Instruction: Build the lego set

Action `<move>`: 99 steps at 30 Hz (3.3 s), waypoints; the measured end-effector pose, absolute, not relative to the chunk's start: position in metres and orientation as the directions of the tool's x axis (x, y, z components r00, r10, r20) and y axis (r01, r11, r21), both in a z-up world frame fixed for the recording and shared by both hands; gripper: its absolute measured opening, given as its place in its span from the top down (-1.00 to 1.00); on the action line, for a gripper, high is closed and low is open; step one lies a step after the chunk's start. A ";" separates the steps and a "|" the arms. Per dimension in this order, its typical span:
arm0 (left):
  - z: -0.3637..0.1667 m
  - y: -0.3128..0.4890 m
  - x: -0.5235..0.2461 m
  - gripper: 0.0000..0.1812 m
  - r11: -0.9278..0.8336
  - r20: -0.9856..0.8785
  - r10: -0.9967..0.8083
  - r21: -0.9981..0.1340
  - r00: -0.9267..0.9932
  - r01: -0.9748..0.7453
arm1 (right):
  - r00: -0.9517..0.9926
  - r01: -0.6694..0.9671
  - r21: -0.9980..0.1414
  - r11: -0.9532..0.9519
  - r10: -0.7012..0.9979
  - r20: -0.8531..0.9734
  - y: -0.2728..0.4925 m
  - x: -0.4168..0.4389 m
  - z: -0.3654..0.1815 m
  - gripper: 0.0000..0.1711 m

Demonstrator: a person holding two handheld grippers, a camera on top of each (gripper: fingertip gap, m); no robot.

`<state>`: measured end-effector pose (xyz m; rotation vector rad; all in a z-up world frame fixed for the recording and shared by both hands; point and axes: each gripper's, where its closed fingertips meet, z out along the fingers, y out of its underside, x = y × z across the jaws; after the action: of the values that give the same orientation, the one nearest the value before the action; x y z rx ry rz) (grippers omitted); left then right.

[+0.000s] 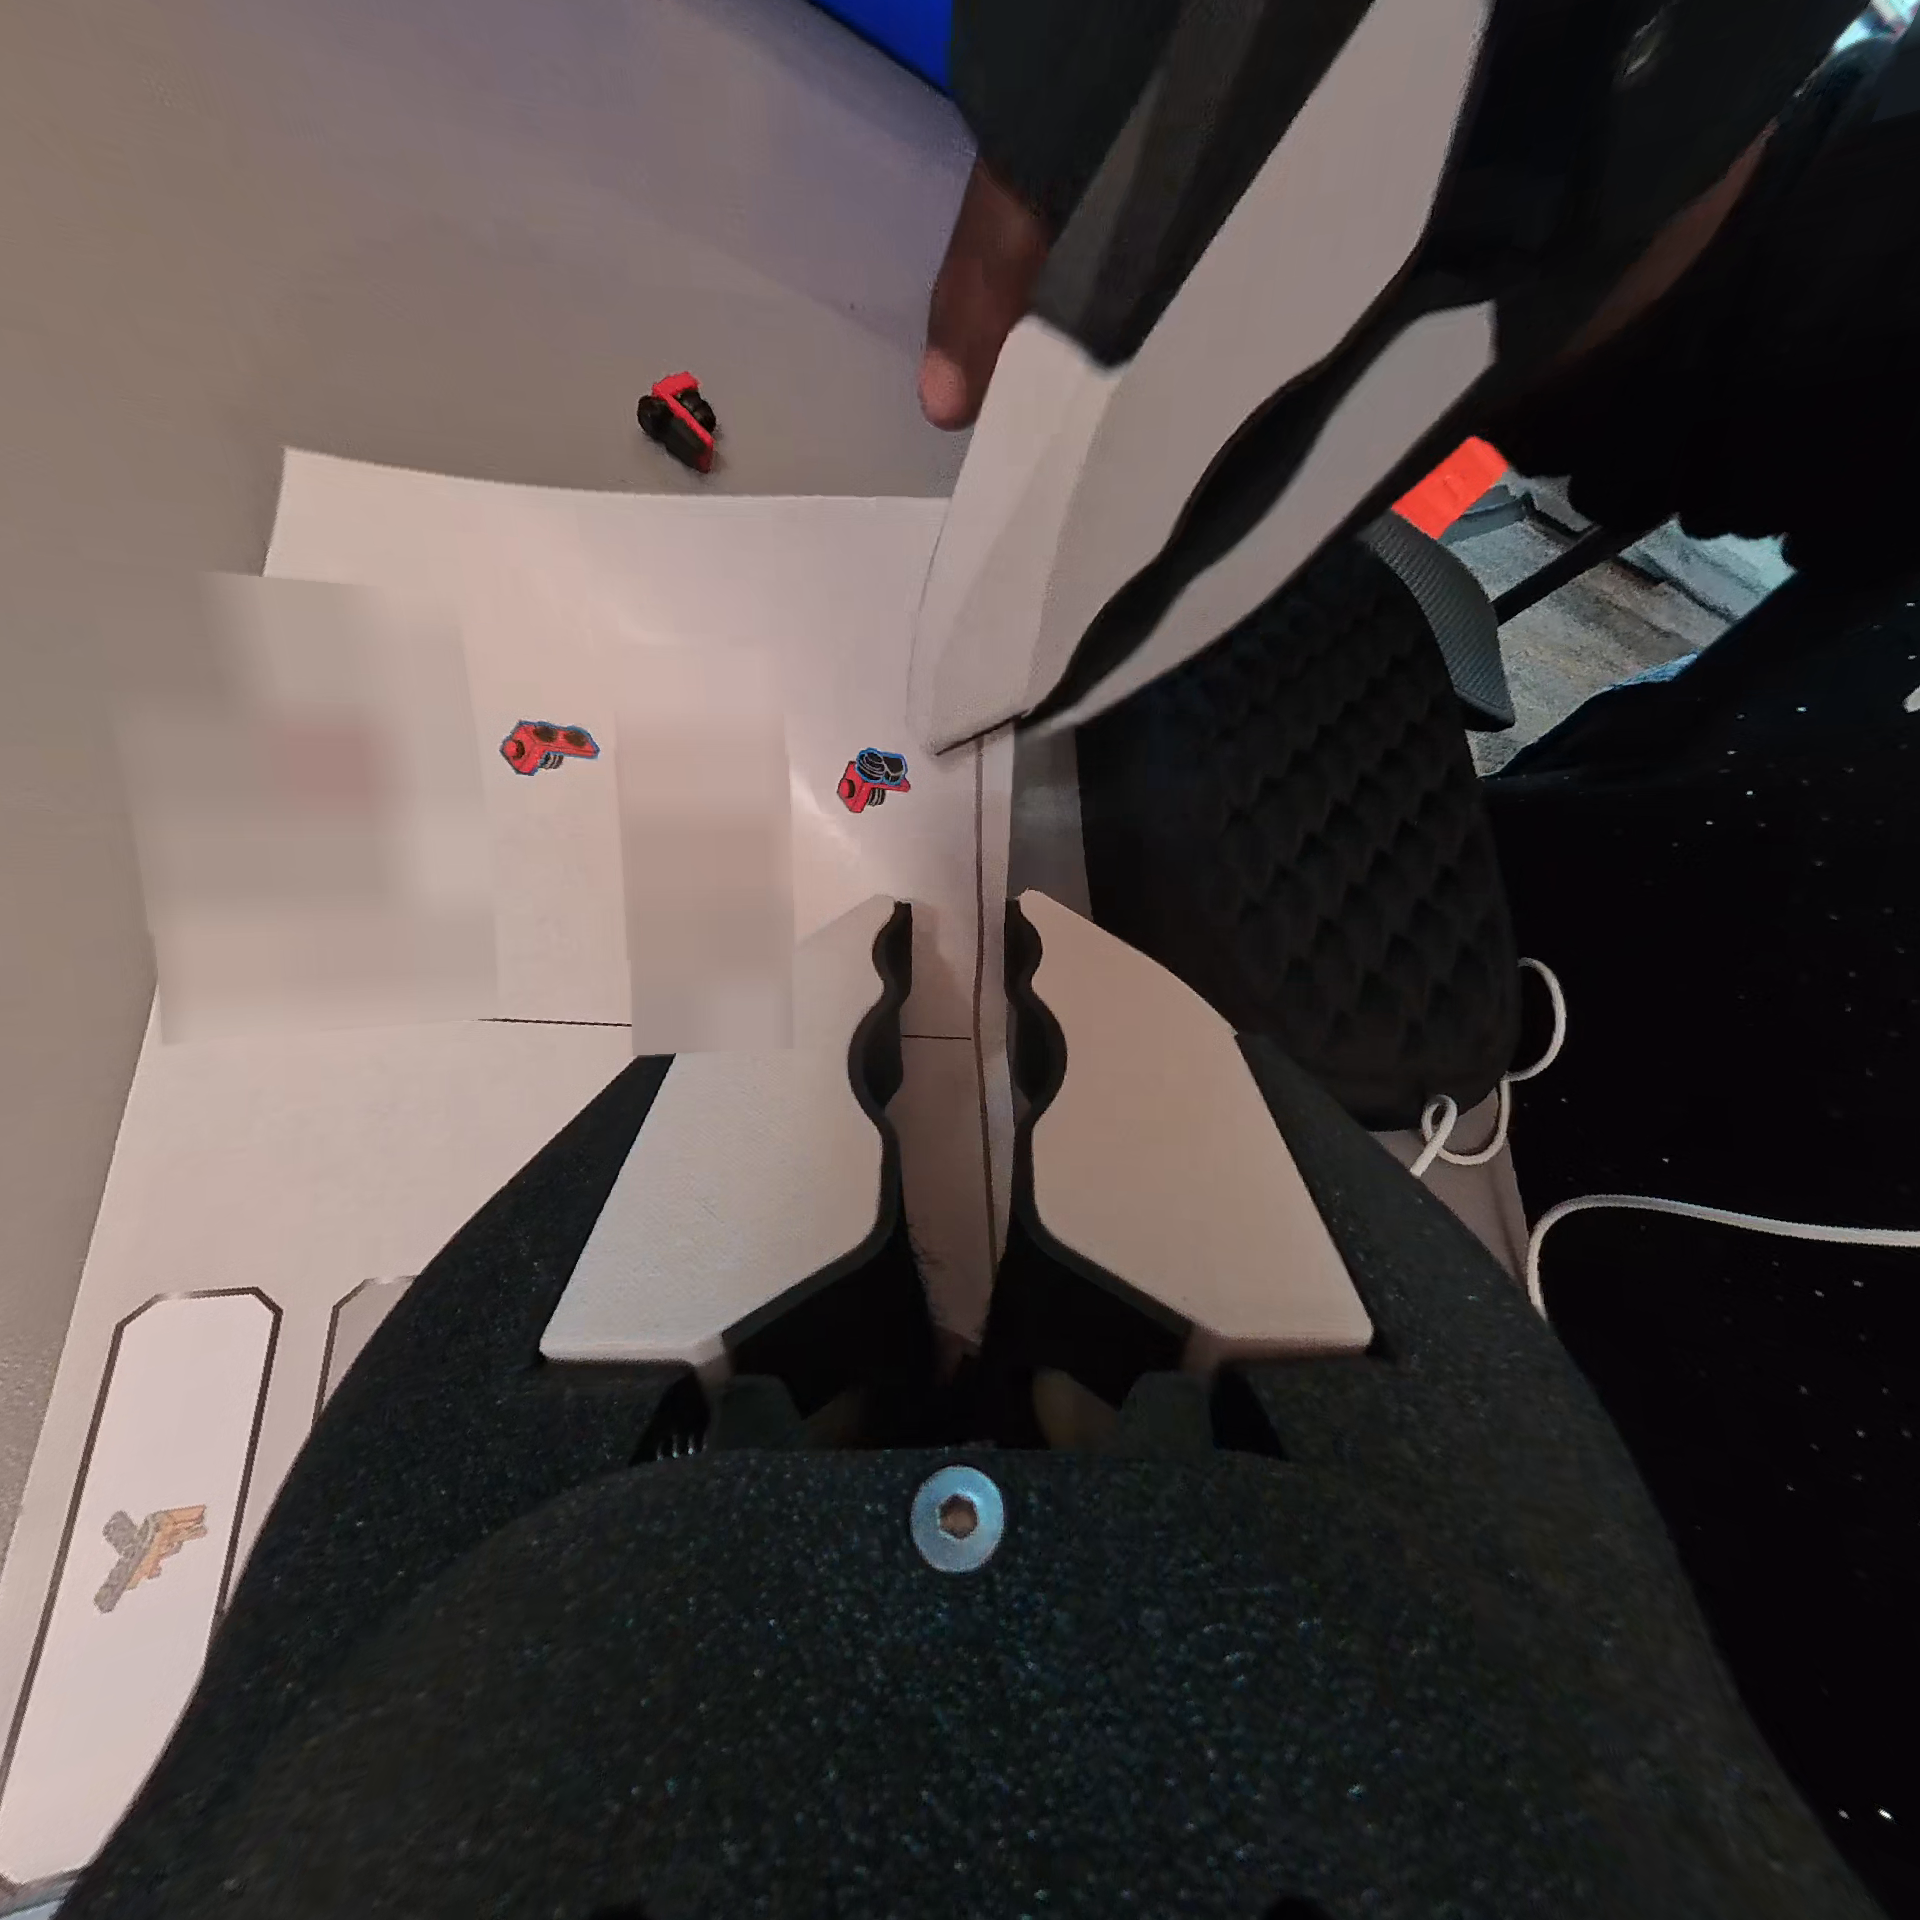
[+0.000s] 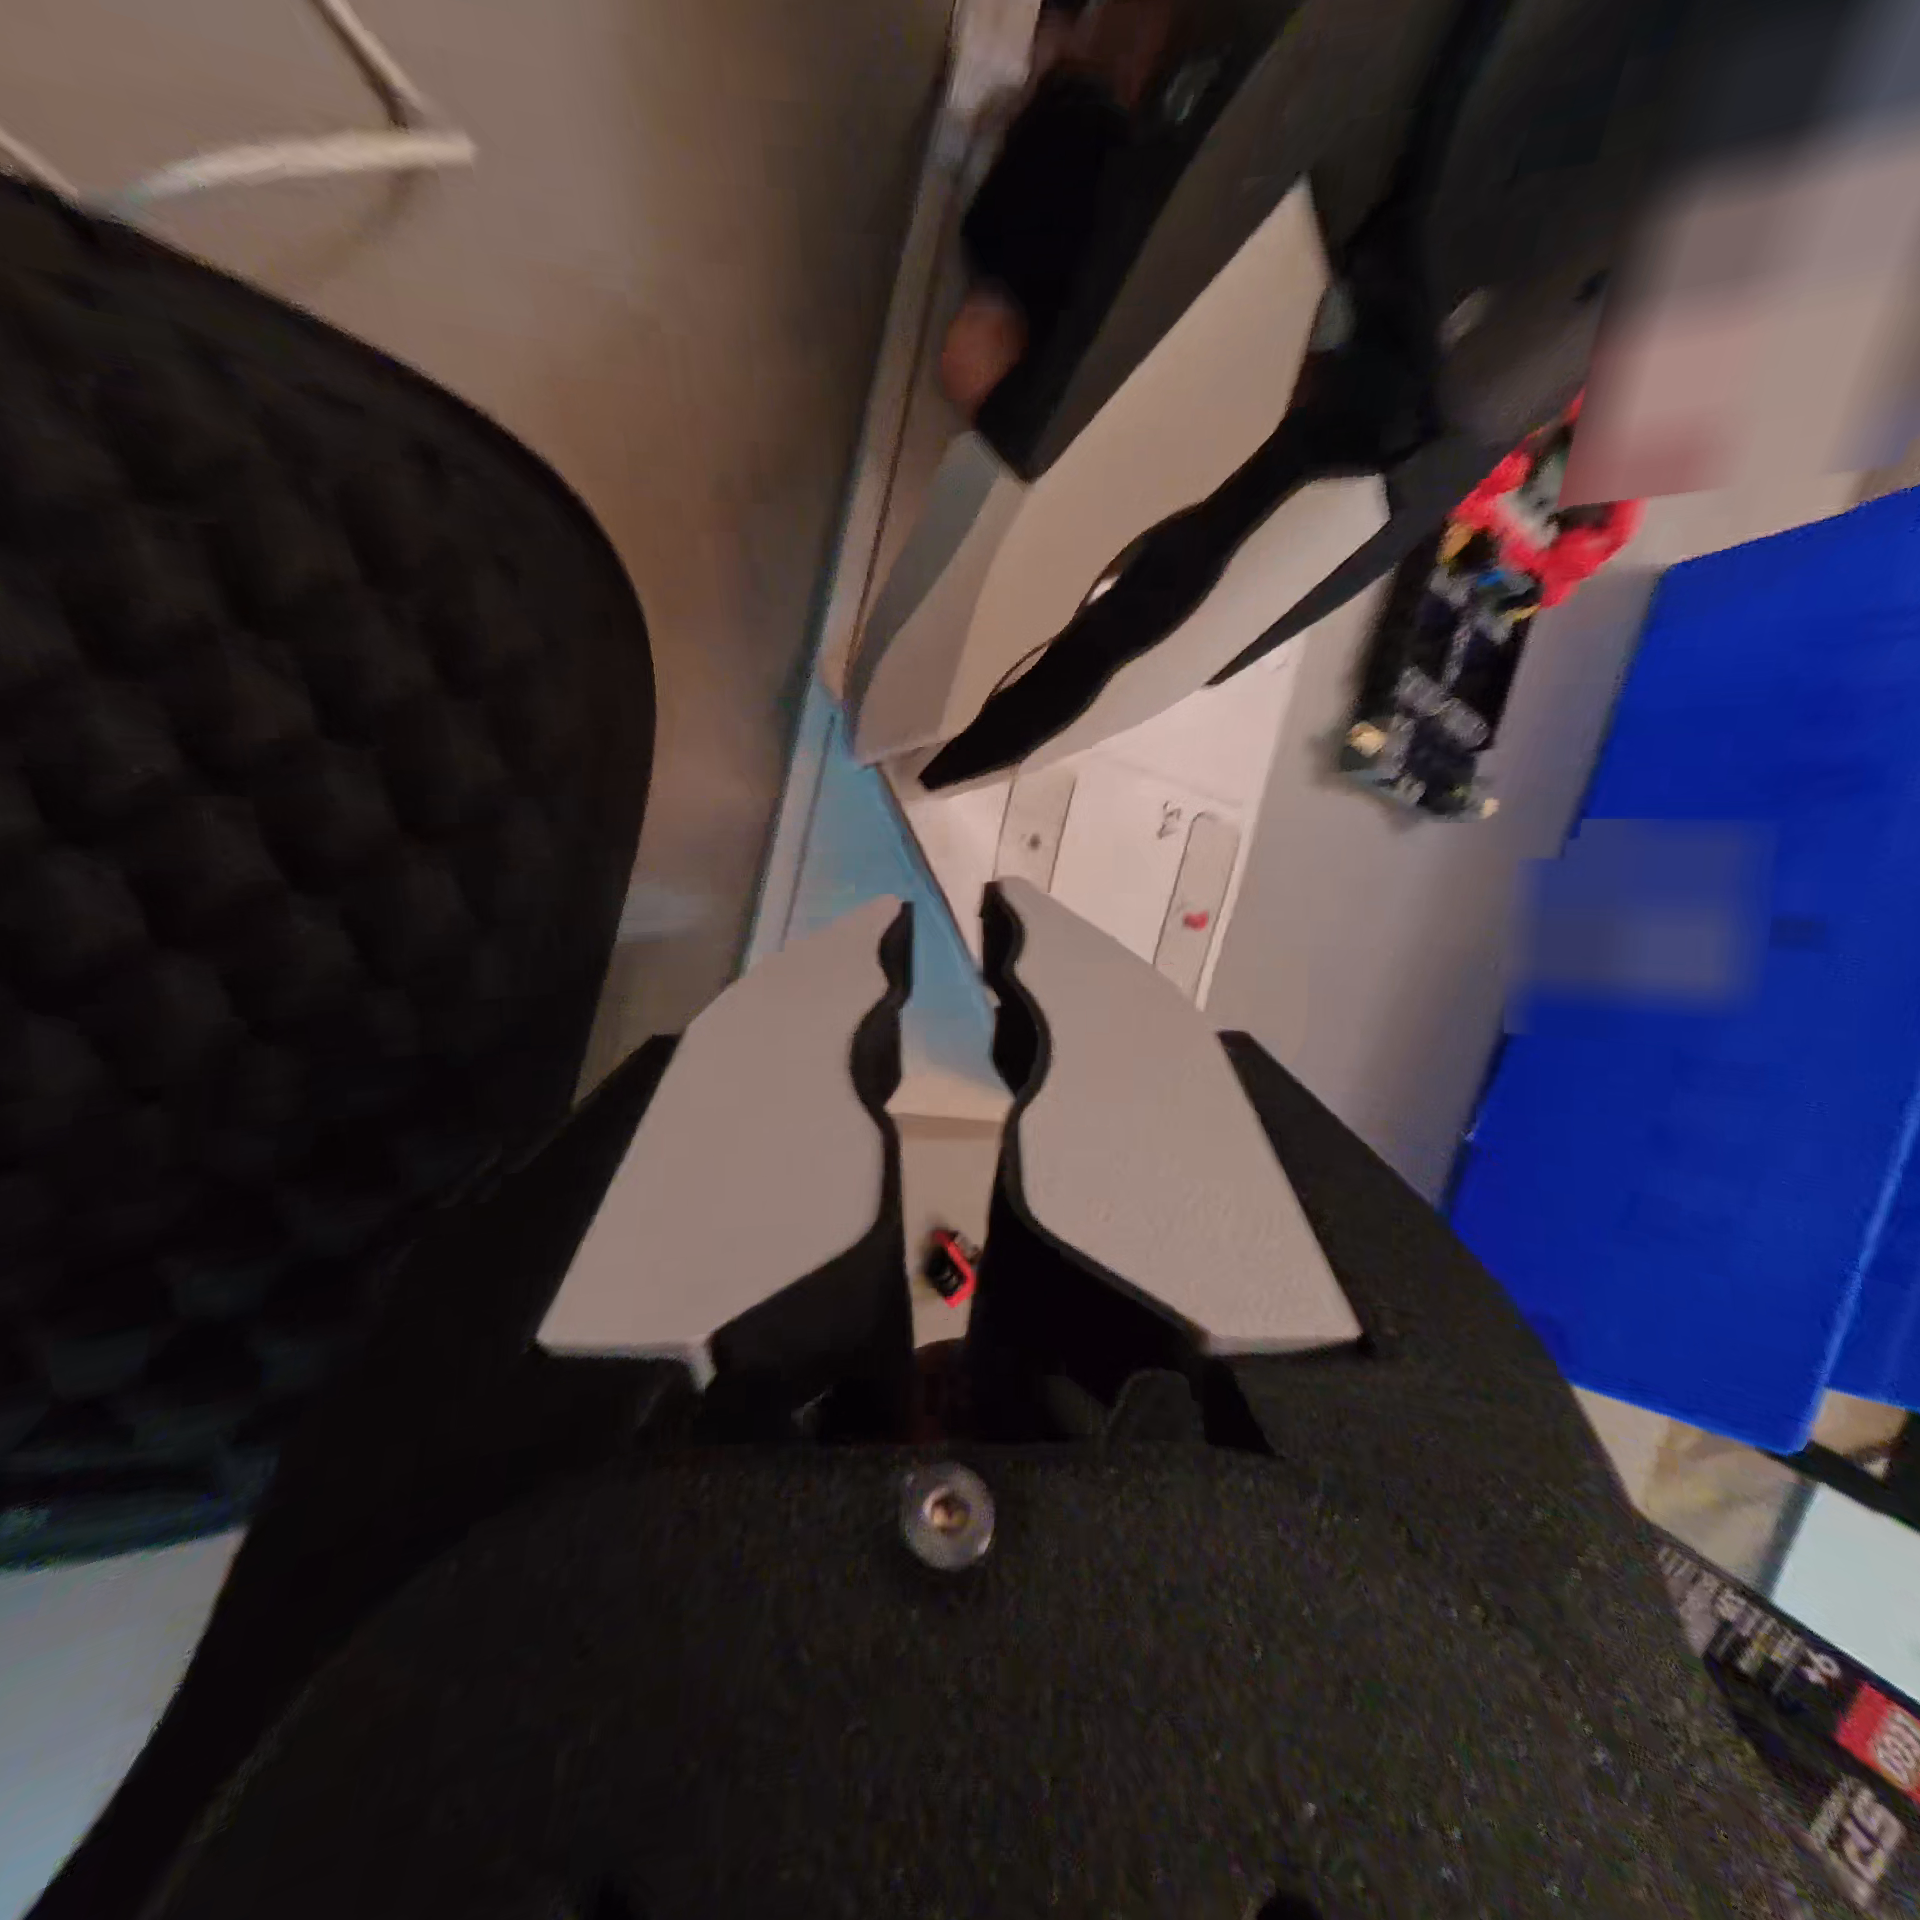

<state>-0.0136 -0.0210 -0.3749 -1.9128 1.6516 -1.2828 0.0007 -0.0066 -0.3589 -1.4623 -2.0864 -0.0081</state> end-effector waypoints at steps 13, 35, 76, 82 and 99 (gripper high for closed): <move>-0.368 -0.019 -0.015 0.84 -0.364 0.503 -0.861 -0.715 -0.078 -0.597 | -0.160 0.826 -0.456 0.332 0.913 0.375 -0.010 0.007 -0.368 0.99; -0.367 -0.020 -0.015 0.86 -0.384 0.532 -0.842 -0.704 -0.086 -0.598 | -0.159 0.813 -0.478 0.331 0.917 0.366 -0.011 0.007 -0.368 0.99; -0.368 -0.023 -0.016 0.86 -0.346 0.500 -0.860 -0.717 -0.101 -0.605 | -0.150 0.816 -0.482 0.319 0.922 0.356 -0.010 0.008 -0.368 0.99; -0.367 -0.022 -0.016 0.88 -0.353 0.505 -0.857 -0.719 -0.102 -0.599 | -0.150 0.816 -0.481 0.320 0.922 0.358 -0.009 0.008 -0.367 0.99; -0.367 -0.021 -0.016 0.89 -0.360 0.510 -0.855 -0.716 -0.095 -0.597 | -0.051 0.758 -0.612 0.224 0.956 0.287 -0.012 0.009 -0.352 0.75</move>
<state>-0.0162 -0.0214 -0.3668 -1.9167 1.5990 -1.4374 0.0088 -0.0119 -0.3524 -1.5805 -1.8546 0.3924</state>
